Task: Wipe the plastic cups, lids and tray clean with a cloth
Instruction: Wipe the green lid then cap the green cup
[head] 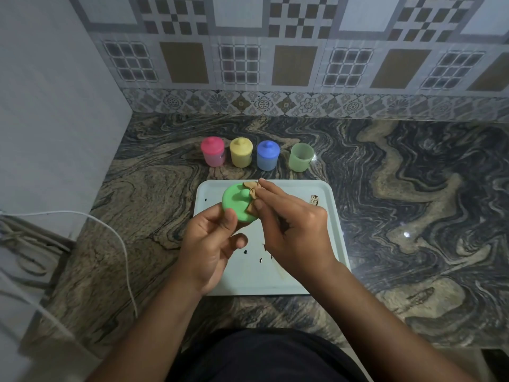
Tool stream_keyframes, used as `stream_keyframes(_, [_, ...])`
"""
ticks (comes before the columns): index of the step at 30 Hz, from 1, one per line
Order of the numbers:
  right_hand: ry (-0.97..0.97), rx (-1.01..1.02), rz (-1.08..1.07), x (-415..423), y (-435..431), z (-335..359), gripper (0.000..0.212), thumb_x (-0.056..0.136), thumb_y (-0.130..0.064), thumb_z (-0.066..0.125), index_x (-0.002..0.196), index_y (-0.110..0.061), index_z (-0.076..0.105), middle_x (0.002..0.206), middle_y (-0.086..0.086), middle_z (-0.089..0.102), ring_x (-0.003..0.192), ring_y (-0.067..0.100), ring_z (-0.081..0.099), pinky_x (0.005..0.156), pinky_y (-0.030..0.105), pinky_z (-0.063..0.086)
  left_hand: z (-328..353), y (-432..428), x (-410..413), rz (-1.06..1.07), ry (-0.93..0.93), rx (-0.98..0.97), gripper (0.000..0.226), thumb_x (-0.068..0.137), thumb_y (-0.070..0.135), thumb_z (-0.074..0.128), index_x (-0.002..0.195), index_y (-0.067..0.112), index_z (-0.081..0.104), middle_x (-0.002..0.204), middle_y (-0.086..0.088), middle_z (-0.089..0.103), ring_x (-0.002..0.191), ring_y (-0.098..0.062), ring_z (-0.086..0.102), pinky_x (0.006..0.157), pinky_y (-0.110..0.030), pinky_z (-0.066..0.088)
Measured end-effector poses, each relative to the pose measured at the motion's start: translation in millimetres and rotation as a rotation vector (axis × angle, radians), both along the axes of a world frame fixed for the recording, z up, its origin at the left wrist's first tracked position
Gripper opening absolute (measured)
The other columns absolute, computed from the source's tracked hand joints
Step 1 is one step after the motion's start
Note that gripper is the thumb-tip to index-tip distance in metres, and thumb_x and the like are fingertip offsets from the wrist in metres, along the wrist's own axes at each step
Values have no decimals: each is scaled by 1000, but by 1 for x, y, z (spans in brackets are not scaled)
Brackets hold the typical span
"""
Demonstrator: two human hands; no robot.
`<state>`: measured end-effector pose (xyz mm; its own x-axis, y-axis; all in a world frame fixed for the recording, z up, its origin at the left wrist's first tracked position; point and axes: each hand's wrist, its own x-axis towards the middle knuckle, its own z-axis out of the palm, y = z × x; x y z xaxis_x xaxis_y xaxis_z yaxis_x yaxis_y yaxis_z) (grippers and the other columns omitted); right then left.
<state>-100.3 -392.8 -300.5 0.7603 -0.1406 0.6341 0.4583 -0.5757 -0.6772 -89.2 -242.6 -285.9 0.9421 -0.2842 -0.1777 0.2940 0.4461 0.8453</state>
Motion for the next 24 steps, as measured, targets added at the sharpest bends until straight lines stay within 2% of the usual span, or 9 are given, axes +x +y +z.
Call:
stream_keyframes(2, [6, -1, 6, -2, 0, -1, 19, 93, 0, 68, 110, -1, 77, 113, 12, 77, 118, 15, 69, 84, 24, 61, 3, -2, 1, 23, 61, -17, 29, 91, 26, 52, 85, 18, 79, 90, -4, 74, 75, -10, 65, 44, -19, 37])
stream_keyframes(5, [6, 0, 15, -5, 2, -2, 20, 93, 0, 68, 111, -1, 77, 115, 12, 76, 119, 15, 69, 85, 26, 62, 5, -5, 2, 60, 125, -10, 38, 89, 43, 49, 83, 16, 76, 81, -5, 67, 64, -9, 56, 39, -18, 34])
stream_keyframes(8, [13, 10, 1, -5, 2, -3, 20, 93, -1, 68, 111, -2, 77, 114, 12, 76, 120, 14, 68, 85, 28, 62, 2, -6, 4, 56, 120, -32, 48, 89, 52, 48, 98, 15, 76, 103, -9, 72, 89, -15, 67, 58, -24, 53])
stream_keyframes(11, [11, 13, -21, -3, 1, -3, 19, 93, -2, 68, 109, -2, 77, 112, 12, 77, 119, 13, 68, 85, 30, 62, -1, -1, 4, 18, 49, -99, 49, 81, 54, 68, 106, 13, 75, 117, -11, 71, 108, -18, 67, 74, -30, 57])
stream_keyframes(14, [-4, -19, -18, -3, 1, 0, 18, 92, 0, 70, 108, -2, 77, 113, 12, 77, 118, 15, 69, 85, 30, 62, 2, -1, 2, 34, 30, -30, 23, 82, 34, 68, 93, 17, 78, 101, -7, 75, 94, -15, 71, 60, -24, 54])
stream_keyframes(17, [-7, -23, -14, -2, 1, 2, 18, 91, 0, 70, 108, -2, 78, 113, 13, 77, 116, 14, 70, 84, 29, 62, 7, -4, 3, 69, 80, -17, 31, 89, 29, 52, 82, 17, 79, 87, -5, 75, 77, -11, 69, 43, -19, 41])
stream_keyframes(19, [0, -21, -14, -2, 1, 2, 18, 91, -1, 71, 108, -2, 78, 112, 12, 77, 115, 14, 70, 83, 26, 61, 9, -6, 4, 71, 91, 1, 36, 90, 34, 48, 81, 17, 79, 86, -5, 75, 74, -10, 69, 40, -18, 37])
stream_keyframes(21, [11, -13, -12, -3, 1, 1, 19, 91, -2, 72, 109, -2, 78, 113, 10, 77, 115, 13, 71, 84, 24, 61, 8, -6, 5, 72, 96, -6, 39, 91, 39, 46, 87, 16, 79, 93, -7, 75, 80, -12, 70, 46, -19, 43])
stream_keyframes(24, [16, 26, -20, -2, -1, 0, 22, 91, -4, 73, 112, -2, 77, 117, 10, 75, 116, 10, 69, 93, 23, 59, 6, -4, 6, 59, 0, -89, 41, 93, 42, 53, 106, 10, 75, 118, -14, 70, 111, -22, 67, 80, -33, 57])
